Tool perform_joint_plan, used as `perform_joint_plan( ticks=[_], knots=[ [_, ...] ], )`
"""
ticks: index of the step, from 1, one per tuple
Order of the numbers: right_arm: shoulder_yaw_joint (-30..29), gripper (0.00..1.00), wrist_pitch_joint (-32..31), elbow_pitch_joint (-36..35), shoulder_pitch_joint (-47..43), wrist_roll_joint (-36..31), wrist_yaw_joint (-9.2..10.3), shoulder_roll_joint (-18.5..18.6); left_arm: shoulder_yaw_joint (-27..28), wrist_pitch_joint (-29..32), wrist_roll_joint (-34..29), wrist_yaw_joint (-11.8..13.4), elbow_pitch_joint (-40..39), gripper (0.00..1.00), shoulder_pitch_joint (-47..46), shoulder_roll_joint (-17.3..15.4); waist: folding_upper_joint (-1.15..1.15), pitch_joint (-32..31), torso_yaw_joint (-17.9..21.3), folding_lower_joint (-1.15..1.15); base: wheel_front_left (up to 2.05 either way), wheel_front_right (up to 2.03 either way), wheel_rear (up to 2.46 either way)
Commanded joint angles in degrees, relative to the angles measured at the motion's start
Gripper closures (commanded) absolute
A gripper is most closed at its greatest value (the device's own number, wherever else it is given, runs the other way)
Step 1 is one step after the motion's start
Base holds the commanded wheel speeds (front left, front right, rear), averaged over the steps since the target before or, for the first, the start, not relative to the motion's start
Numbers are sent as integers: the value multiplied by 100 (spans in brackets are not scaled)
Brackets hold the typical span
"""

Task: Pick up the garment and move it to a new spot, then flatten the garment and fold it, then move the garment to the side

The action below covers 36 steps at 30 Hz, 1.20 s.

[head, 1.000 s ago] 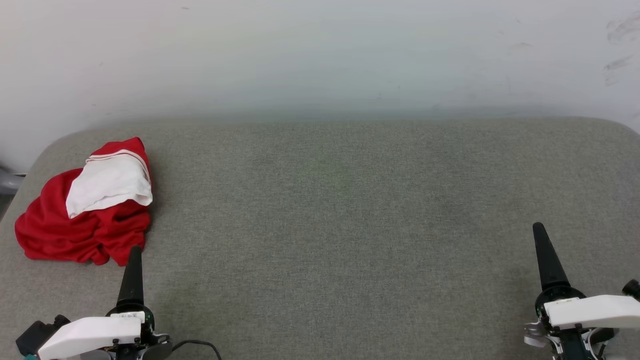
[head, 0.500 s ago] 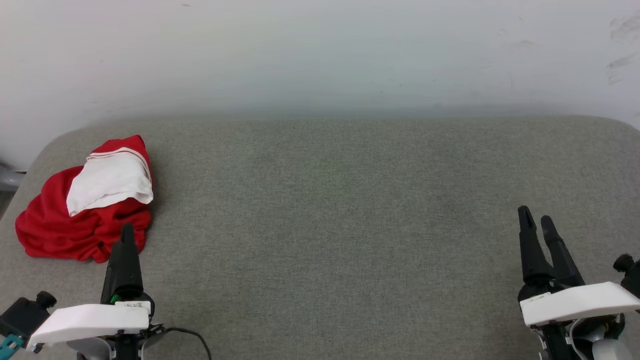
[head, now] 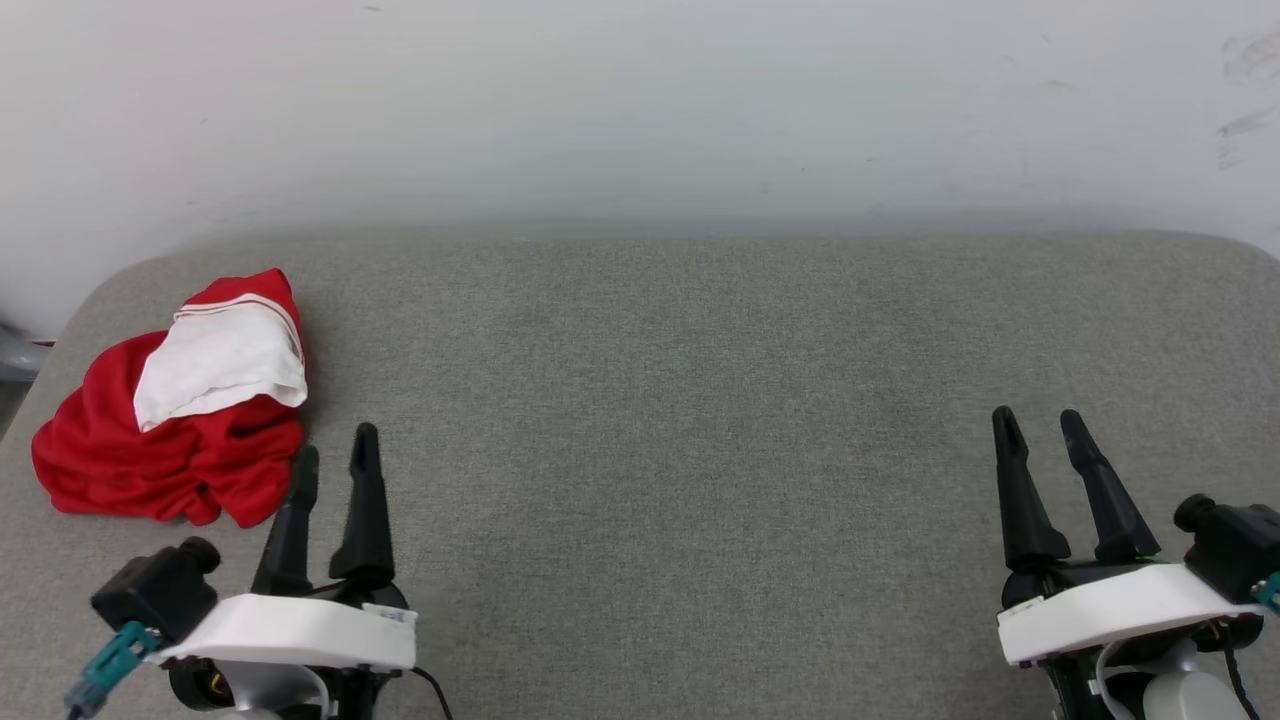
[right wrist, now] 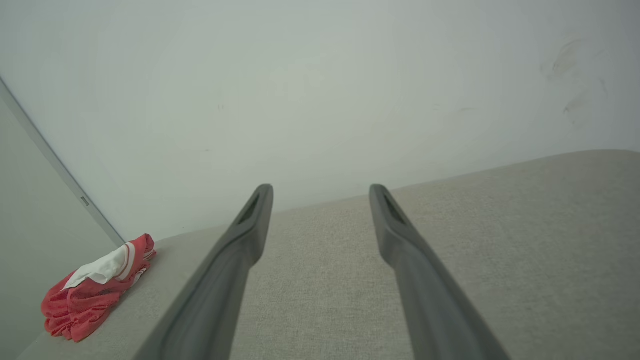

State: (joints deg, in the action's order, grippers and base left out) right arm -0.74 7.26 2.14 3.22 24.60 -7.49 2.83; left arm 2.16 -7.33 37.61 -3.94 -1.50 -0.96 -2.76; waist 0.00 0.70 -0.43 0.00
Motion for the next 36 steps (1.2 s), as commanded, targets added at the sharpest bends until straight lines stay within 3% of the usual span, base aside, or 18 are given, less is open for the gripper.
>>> perform_joint_plan(
  ticks=[1, 9, 21, 26, 36],
  knots=[
    [46, 0, 59, -97, -24, -229, 0, 8, -69, -56, -232, 41, -110, 0, 23, -11, 0, 0, 0, 0, 0, 0, 0],
    [97, 0, 183, -112, -52, -919, 0, 8, -369, -171, -1164, 269, -167, 0, 92, -14, 0, 9, -1, 0, 0, 0, 0],
    [93, 0, 347, 42, -89, -1763, 0, 8, -898, -345, -2114, 615, 18, 0, 94, -302, 0, 10, 7, 0, 0, 0, 0],
    [84, 0, 411, 61, -93, -2053, 0, 8, -1142, -414, -2335, 793, 51, 0, 100, -402, 0, 9, 9, 0, 0, 0, 0],
    [157, 0, 540, -88, -133, -2392, 1, 7, -1367, -527, -2585, 908, 96, 0, 105, -453, 0, 5, 10, 0, 0, 0, 0]
  ],
)
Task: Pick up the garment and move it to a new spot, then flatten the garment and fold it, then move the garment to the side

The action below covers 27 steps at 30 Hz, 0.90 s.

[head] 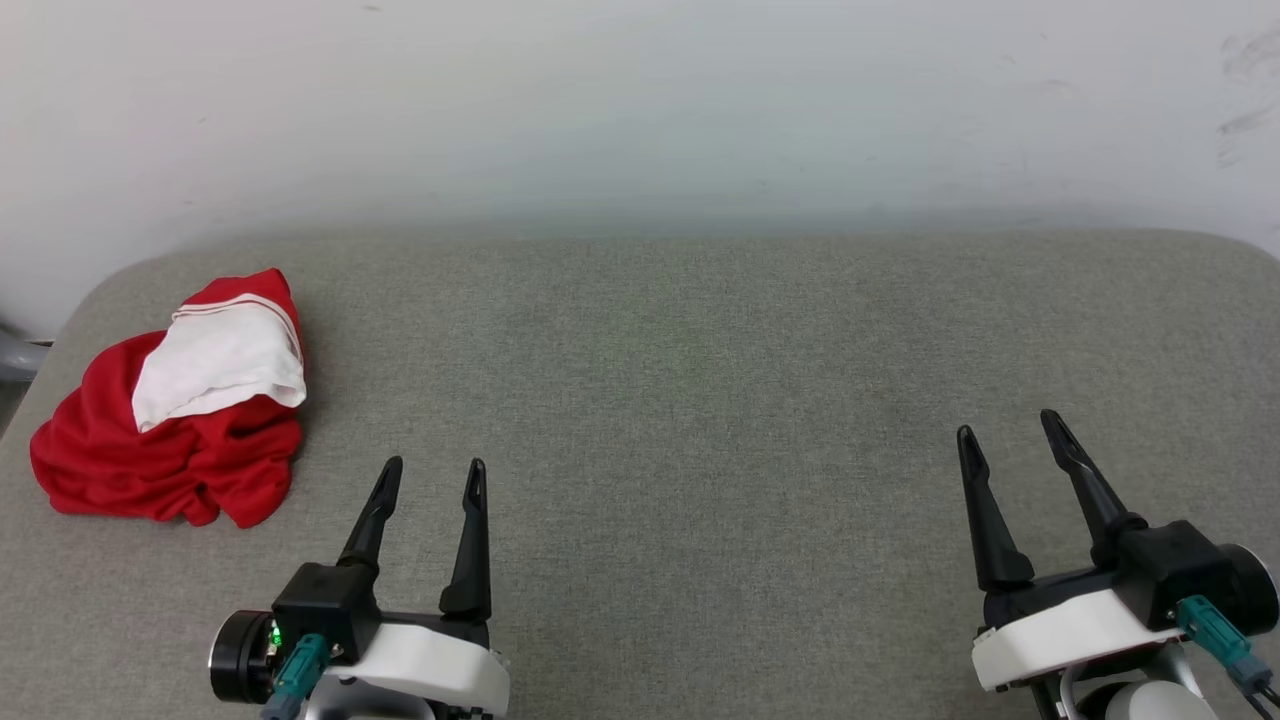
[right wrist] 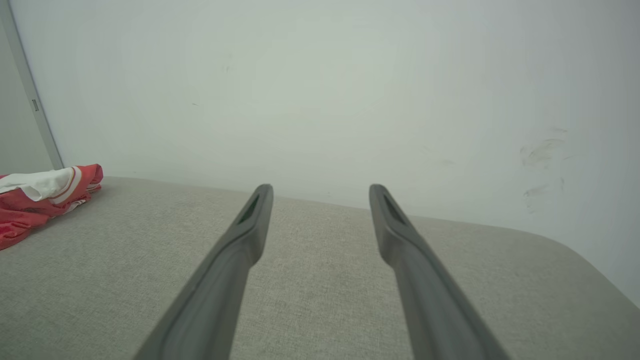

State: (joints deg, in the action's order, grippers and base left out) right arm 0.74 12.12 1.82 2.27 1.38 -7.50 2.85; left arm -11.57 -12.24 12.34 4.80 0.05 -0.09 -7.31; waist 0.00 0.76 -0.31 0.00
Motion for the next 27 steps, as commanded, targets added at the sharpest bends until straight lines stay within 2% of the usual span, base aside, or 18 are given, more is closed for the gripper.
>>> perform_joint_plan(
  ticks=[1, 6, 10, 16, 22, 27],
  knots=[
    [28, 0, 68, -59, -48, -16, 2, 5, 45, -49, -36, 37, -87, 0, 31, 27, 0, 0, -3, 0, 0, 0, 0],
    [67, 0, 116, -45, -108, 198, 2, 6, 255, -107, 26, -153, -120, 0, 103, 177, 0, 4, -1, 0, 0, 0, 0],
    [3, 0, 169, -2, -108, 423, 2, 4, 481, -152, 17, -425, -103, 0, 172, 298, 0, 14, 4, 0, 0, 0, 0],
    [-107, 0, 227, 120, -113, 256, 2, 4, 669, -217, -165, -793, 7, 0, 225, 401, 0, 27, 13, 0, 0, 0, 0],
    [-199, 0, 284, 183, -95, -21, 2, 4, 684, -271, -364, -988, 198, 0, 271, 438, 0, 32, 19, 0, 0, 0, 0],
    [-195, 0, 315, 180, -65, -105, 3, 4, 686, -305, -354, -1015, 260, 0, 225, 445, 0, 51, 15, 0, 0, 0, 0]
  ],
)
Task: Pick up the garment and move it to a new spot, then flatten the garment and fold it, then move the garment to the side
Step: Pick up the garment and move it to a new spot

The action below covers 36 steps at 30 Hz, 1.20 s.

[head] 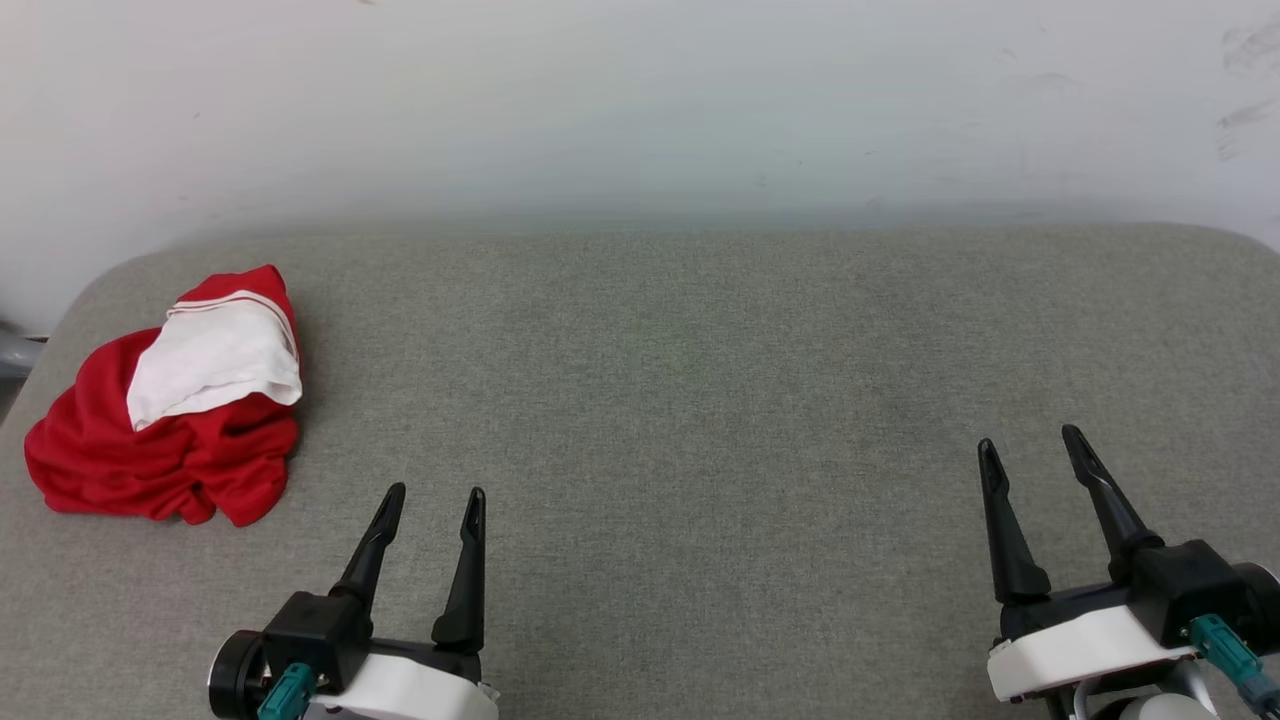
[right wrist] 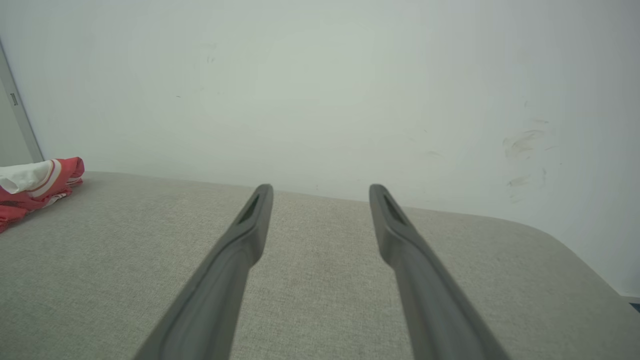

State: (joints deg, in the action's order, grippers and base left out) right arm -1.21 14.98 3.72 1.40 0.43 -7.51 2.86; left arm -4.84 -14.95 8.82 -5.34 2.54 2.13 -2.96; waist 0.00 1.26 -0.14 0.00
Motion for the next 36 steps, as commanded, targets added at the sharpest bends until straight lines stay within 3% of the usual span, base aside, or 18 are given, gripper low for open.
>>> perform_joint_plan(
  ticks=[1, 14, 36],
  knots=[
    [4, 0, 28, -6, 23, 2, 4, 3, 16, -34, 21, -2, 19, 0, 0, 9, 0, 2, -5, 0, 0, 0, 0],
    [121, 0, 28, -37, -29, 105, 4, 2, 111, -29, 130, 88, 30, 0, -53, 9, 0, 3, -179, 0, 0, 0, 0],
    [632, 0, 27, 68, -174, 200, 4, 3, 184, -28, 9, 135, -8, 0, 47, 10, 0, -136, -1763, 0, 0, 0, 0]
  ],
)
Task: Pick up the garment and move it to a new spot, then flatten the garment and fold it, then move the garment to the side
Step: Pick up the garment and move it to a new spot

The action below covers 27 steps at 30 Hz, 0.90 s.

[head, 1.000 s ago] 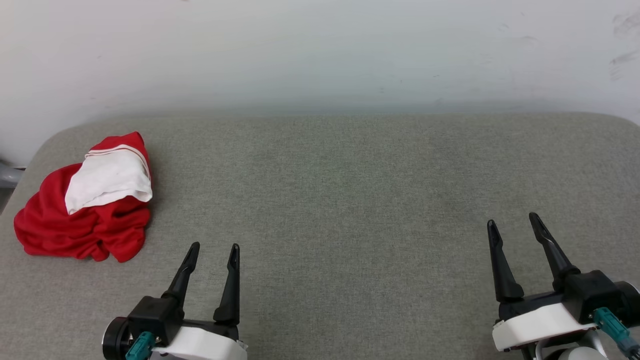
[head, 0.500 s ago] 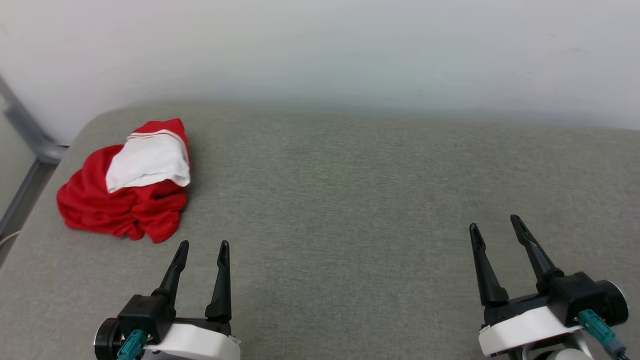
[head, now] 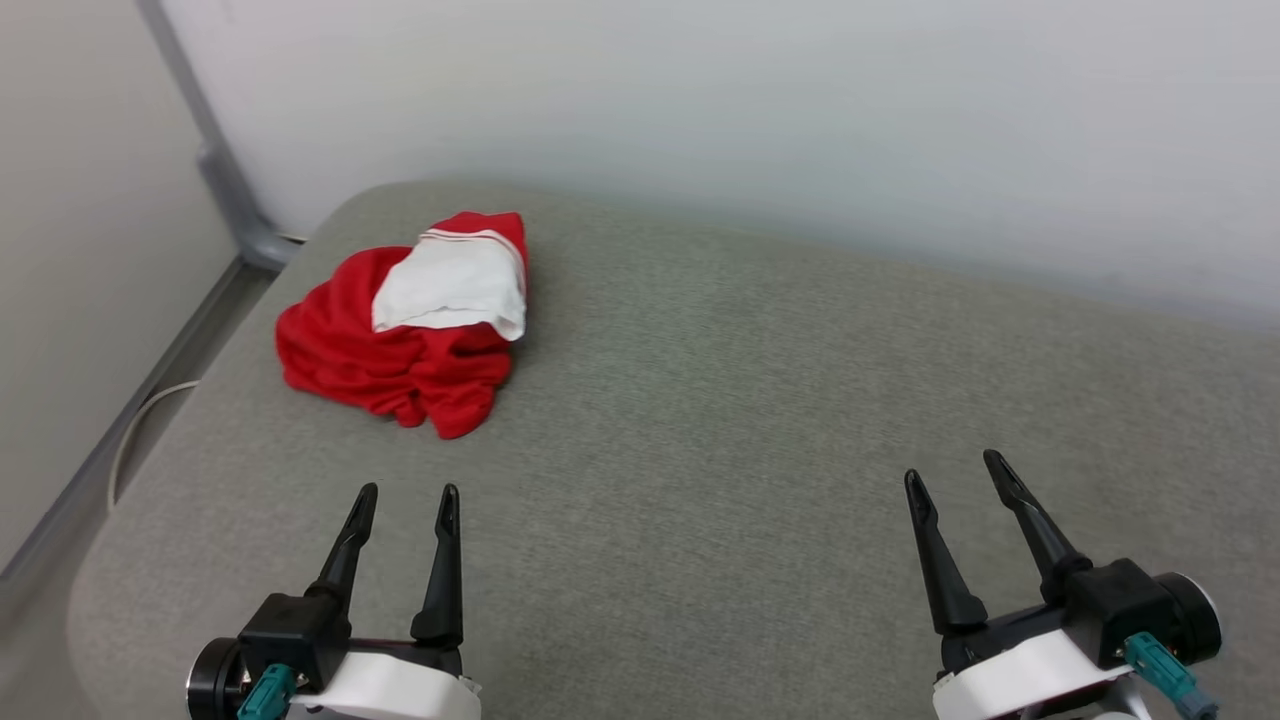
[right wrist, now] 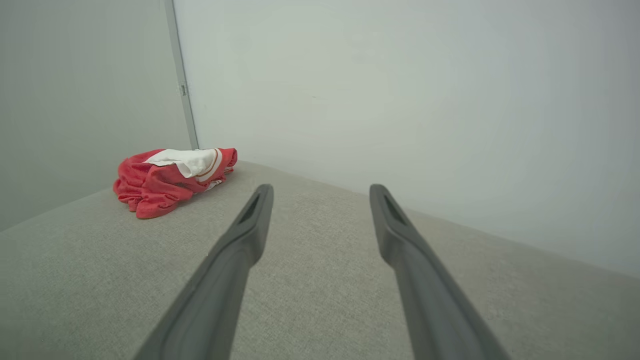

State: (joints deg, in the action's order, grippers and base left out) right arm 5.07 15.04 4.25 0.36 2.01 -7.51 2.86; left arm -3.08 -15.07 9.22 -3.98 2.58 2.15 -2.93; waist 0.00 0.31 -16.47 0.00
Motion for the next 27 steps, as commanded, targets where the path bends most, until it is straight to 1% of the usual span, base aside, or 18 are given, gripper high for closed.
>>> perform_joint_plan(
  ticks=[1, 8, 14, 21, 27],
  knots=[
    [13, 0, 22, 22, -74, 46, 4, 2, 2, -16, -45, -6, -13, 0, 65, 7, 0, -52, -191, 0, 0, 0, 0],
    [65, 0, 22, 19, -108, 100, 4, 2, -22, -16, -104, -69, -6, 0, 111, 8, 0, -96, -510, 0, 0, 0, 0],
    [58, 0, 22, -2, -107, 88, 4, 2, -53, -16, -100, -109, -14, 0, 145, 8, 0, -87, -643, 0, 0, 0, 0],
    [104, 0, 22, -25, -97, 105, 4, 2, -24, -16, -134, -150, -46, 0, 155, 7, 0, -77, -644, 0, 0, 0, 0],
    [148, 0, 22, -50, -90, 63, 4, 2, 41, -16, -59, -191, -26, 0, 107, 8, 0, 4, -519, 0, 0, 0, 0]
  ],
)
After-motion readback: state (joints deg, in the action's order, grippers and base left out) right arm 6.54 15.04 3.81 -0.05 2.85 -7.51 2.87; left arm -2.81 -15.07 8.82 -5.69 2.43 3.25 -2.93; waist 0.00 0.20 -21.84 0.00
